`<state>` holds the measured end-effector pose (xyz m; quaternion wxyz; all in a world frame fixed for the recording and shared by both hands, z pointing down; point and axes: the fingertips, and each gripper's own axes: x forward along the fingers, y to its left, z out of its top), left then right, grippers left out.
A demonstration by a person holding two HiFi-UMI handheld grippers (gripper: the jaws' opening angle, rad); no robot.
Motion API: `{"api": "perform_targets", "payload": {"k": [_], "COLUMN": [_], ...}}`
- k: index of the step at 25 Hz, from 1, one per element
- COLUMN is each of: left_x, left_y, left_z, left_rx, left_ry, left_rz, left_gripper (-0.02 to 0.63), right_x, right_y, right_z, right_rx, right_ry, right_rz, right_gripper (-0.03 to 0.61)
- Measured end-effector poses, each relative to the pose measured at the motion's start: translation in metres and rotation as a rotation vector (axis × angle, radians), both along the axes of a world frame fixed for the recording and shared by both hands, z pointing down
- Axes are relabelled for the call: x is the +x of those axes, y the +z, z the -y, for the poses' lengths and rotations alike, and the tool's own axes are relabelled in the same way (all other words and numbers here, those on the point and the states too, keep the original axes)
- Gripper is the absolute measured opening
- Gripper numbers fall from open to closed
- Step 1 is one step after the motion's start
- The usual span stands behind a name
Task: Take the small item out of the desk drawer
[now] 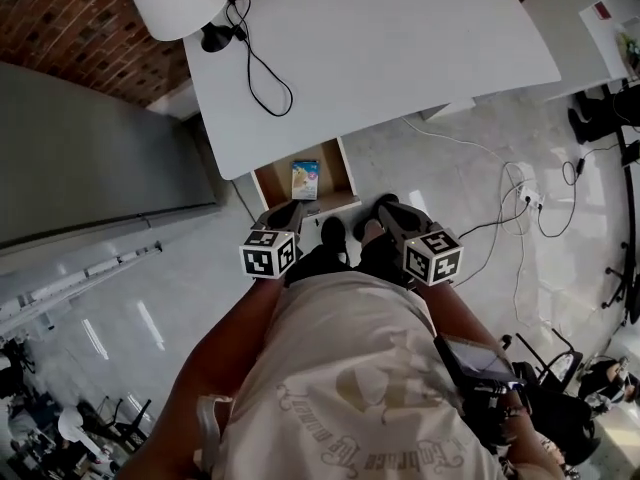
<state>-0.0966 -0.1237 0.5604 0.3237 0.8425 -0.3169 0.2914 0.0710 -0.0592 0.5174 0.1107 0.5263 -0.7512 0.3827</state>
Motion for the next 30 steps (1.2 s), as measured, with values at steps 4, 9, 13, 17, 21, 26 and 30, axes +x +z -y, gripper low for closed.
{"api": "perform_targets", "payload": {"k": [4,9,13,17,21,26,30], "left_x": [0.008,0.012,0.014,0.011,0.009,-0.009,-0.007], "left_y": [0.013,0.030,0.046,0.058,0.074,0.096,0.108], "left_z": [0.002,0.004,0.002,0.000,0.001,0.006,0.006], "left_rx": [-0.011,-0.035,-0.063,-0.061,-0.068,-0.106,-0.149], "left_ry": [0.007,-0.001,-0.016,-0.023,-0.018,-0.052,-0.088], "left_rz": [0.031,0.079,0.124,0.174,0.216,0.255,0.240], "left_gripper": [0.015,0.117,0.202,0.269,0.318,0.327,0.327], "right_x": [0.006,0.007,0.012,0.016,0.022,0.018,0.021], "right_y": [0.013,0.024,0.032,0.042,0.052,0.066,0.074], "right_z": [0.006,0.015,0.018,0.019,0.025,0.038,0.039], "right_rx": [-0.019,-0.026,-0.037,-0.048,-0.063,-0.066,-0.081], "right_ry": [-0.011,-0.032,-0.040,-0.038,-0.033,-0.019,-0.023], "right_rz": [0.008,0.021,0.026,0.034,0.030,0.045,0.053], "right_gripper": [0.006,0.006,0.006,0.006,0.006,0.006,0.006]}}
